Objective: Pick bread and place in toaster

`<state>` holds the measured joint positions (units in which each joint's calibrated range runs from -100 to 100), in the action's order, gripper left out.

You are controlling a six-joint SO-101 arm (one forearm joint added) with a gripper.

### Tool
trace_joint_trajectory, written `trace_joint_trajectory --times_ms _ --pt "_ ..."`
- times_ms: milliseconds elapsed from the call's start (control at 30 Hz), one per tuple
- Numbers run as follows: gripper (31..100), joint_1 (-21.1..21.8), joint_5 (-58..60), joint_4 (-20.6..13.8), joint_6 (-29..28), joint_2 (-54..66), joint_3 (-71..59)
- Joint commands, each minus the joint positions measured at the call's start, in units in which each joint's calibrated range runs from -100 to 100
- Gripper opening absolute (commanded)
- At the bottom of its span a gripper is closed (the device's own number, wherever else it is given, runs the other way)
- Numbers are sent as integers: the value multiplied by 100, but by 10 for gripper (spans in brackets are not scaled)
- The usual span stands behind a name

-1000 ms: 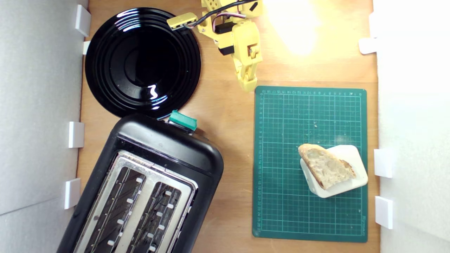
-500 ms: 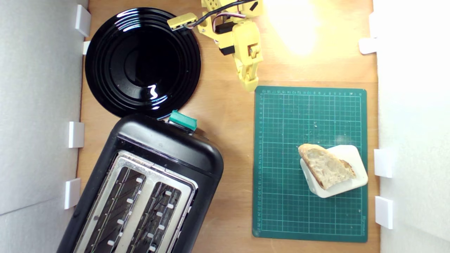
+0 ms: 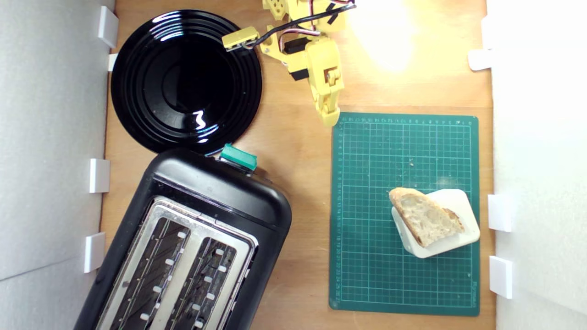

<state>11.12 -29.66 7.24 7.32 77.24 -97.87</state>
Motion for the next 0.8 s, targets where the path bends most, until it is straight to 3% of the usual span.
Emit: trace_joint_trajectory --times_ms 0,433,767 --pt "315 290 1046 119 -8 -794 78" --pt "322 1120 4519 19 -2 -3639 78" --pt "323 1184 6737 1 -2 -5244 96"
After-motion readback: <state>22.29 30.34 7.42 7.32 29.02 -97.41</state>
